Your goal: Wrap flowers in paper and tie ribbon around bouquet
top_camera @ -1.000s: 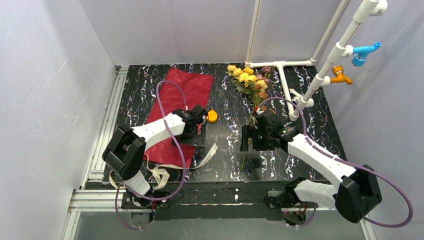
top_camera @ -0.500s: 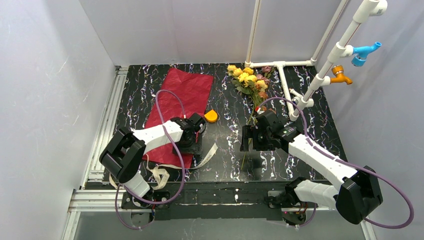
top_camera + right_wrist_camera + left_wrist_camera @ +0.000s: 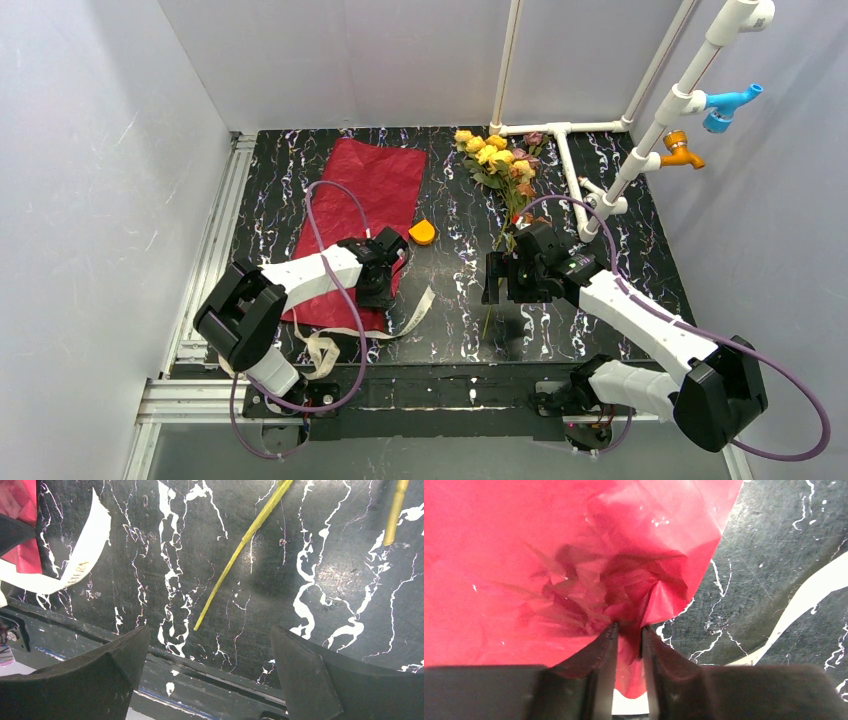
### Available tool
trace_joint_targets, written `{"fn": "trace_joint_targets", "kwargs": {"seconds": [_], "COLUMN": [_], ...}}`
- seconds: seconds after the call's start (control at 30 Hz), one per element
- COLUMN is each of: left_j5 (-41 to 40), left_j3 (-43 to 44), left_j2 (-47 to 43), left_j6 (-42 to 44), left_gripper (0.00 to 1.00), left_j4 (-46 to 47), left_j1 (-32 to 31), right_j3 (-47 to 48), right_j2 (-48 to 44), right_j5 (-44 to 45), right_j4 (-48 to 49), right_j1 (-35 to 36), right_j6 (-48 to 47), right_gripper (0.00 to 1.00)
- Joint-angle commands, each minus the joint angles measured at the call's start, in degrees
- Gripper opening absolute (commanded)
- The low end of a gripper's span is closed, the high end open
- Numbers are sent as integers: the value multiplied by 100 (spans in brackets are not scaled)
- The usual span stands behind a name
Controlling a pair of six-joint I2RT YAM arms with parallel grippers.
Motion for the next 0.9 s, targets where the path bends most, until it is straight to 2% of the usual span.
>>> {"fn": "trace_joint_targets", "kwargs": {"seconds": [0.0,0.07,0.33,0.5,0.67,0.87], "left_j5": [-131,-103,149,703,1706,3543], "left_j3": [-429,-343,456,848,834,359], "left_j2": [561,537,-307,-941,-1639,-2466], "left_j6": [-37,-13,63,-65,-240,-448], "left_gripper": [12,0,0,0,0,0], "left_j4": [232,158,-553,-734,-528,407], "left_j1": [0,6,6,232,652,1291], "right_j3": [-45,-23,203,505,740,778], "right_j2": [-95,-71,129,335,578,872], "right_j5": [51,50,-71,-296,-758,-1564], "right_j4": [-10,2,146,317,699,1685], "right_j1": [9,16,10,23,24,20], "right_j6": [47,48,136,211,446,1096], "right_gripper": [100,100,100,100,100,100]}}
